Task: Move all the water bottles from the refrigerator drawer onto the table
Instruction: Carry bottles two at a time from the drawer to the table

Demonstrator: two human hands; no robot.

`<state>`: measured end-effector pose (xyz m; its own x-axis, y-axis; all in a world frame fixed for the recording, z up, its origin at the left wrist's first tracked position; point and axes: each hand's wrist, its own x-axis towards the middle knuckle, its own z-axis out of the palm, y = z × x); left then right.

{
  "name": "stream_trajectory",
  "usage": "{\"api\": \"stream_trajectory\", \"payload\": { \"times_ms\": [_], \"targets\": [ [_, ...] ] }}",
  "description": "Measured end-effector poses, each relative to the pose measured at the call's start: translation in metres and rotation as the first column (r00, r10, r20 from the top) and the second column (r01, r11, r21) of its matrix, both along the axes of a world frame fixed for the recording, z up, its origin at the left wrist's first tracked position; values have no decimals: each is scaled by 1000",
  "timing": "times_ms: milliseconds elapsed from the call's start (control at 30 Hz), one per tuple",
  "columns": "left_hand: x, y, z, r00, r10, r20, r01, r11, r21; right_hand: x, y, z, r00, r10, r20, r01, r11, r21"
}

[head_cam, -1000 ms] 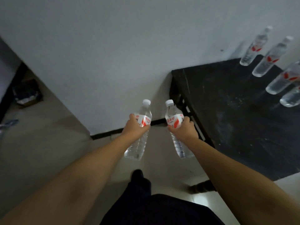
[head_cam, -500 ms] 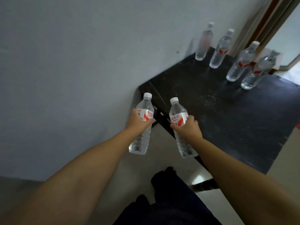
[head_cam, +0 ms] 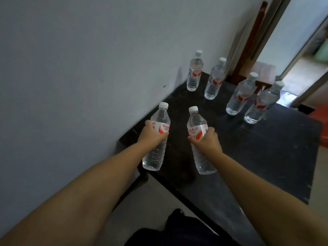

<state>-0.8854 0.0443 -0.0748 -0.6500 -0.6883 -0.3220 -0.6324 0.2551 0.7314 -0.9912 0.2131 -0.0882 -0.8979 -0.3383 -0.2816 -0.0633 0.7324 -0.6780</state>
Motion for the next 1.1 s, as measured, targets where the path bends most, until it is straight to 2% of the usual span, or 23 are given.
{"api": "stream_trajectory", "payload": {
  "times_ms": [167,467,733,1100],
  "targets": [
    [-61,-21,2,999,-6,-43,7,1000,22,-55,-21,5,998,-60,-9,60,997,-45],
    [-169,-74,4,985,-154,-76,157,987,33,-135,-69,7,979,-197,52,204,960,-192],
    [-267,-105,-5,983,-91,-162,113,985,132,-189,-106,-7,944,-309,111,329,888,-323],
    [-293,-121,-29,941,-92,-326,156,972,175,-204,-126,-29,939,-342,18,320,859,-399]
  ]
}}
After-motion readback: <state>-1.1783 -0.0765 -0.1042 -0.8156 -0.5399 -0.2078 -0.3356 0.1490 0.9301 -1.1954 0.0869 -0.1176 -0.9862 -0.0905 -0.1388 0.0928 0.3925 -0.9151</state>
